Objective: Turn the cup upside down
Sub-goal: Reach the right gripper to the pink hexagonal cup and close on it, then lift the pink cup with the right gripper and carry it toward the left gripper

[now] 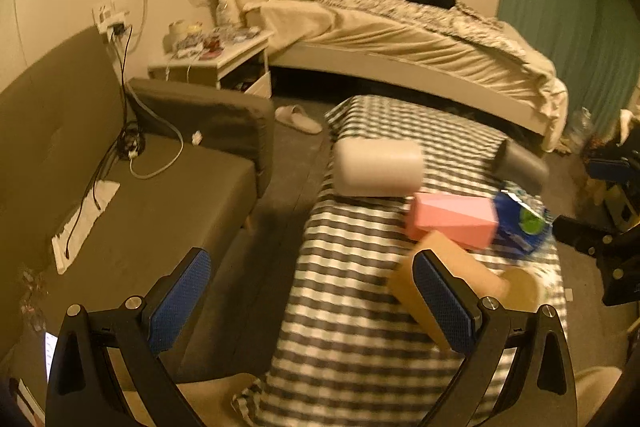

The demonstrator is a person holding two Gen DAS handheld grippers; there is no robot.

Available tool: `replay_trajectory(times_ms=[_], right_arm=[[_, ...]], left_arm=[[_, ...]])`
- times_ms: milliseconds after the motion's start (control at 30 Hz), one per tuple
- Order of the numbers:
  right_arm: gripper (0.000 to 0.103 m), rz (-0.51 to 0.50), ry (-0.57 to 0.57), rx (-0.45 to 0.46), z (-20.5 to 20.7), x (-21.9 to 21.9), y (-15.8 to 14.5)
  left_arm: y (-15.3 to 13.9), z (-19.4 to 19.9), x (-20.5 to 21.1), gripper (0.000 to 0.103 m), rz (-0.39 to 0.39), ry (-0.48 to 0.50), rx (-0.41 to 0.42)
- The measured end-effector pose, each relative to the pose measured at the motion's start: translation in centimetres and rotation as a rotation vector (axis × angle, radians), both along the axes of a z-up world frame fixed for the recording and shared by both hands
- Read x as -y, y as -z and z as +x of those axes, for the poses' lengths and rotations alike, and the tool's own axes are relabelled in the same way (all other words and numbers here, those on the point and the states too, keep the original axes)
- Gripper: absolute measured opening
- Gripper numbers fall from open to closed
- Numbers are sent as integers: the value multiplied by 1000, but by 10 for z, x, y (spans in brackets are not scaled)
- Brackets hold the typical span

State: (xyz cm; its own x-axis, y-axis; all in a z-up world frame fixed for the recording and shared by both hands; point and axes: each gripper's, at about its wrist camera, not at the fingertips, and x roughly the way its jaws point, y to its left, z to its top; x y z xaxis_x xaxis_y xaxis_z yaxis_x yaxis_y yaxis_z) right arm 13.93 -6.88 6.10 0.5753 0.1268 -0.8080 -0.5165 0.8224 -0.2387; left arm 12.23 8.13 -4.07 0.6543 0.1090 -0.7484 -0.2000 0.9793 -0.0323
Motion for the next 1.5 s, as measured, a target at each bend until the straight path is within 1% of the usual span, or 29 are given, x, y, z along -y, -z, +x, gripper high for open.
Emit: replay_trajectory(times_ms=[100, 133, 267, 400, 433, 533, 633, 800, 833, 867, 933, 1033, 1100, 1133, 1233, 1300, 1433, 1467, 1500], right_arm=[[103, -68, -76, -78, 31, -19, 24], [101, -97, -103, -111, 43, -25, 35], [97, -162, -165, -209, 78, -40, 68], [91, -217, -236, -273, 98, -53, 94], [89, -243, -266, -291, 103, -56, 101], [88, -284, -341, -344, 111, -62, 117], [88, -277, -406, -401, 119, -66, 129], [88, -256, -440, -496, 127, -68, 148], [84, -242, -435, -512, 130, -67, 151], [77, -232, -435, -525, 131, -67, 154], [70, -222, -438, -552, 132, -66, 161], [69, -212, -432, -539, 126, -71, 173], [64, -163, -402, -530, 126, -66, 168], [62, -143, -380, -522, 125, -58, 158], [60, -129, -320, -456, 123, -47, 140], [60, -118, -287, -429, 116, -40, 126], [60, -125, -219, -383, 93, -29, 90], [60, -134, -201, -367, 87, -25, 70], [60, -149, -170, -349, 73, -22, 57]], left_arm=[[16, 17, -11, 103, -9, -21, -36], [23, 24, -15, 103, -10, -27, -50], [41, 43, -22, 103, -15, -38, -87], [54, 57, -27, 103, -13, -36, -111], [59, 61, -28, 103, -11, -36, -121], [66, 66, -31, 103, -11, -40, -140], [71, 69, -31, 103, -12, -37, -153], [77, 73, -28, 103, -17, -31, -163], [78, 74, -27, 103, -16, -29, -166], [79, 74, -27, 103, -15, -27, -173], [81, 74, -26, 103, -12, -26, -177], [76, 73, -24, 103, -6, -28, -174], [72, 70, -23, 103, -3, -28, -166], [67, 69, -22, 103, -2, -28, -159], [52, 61, -18, 103, -3, -22, -132], [42, 55, -14, 103, -1, -16, -113], [16, 35, -7, 103, -4, -4, -66], [8, 28, -5, 103, -4, -4, -54], [1, 20, -4, 103, -8, -2, -43]])
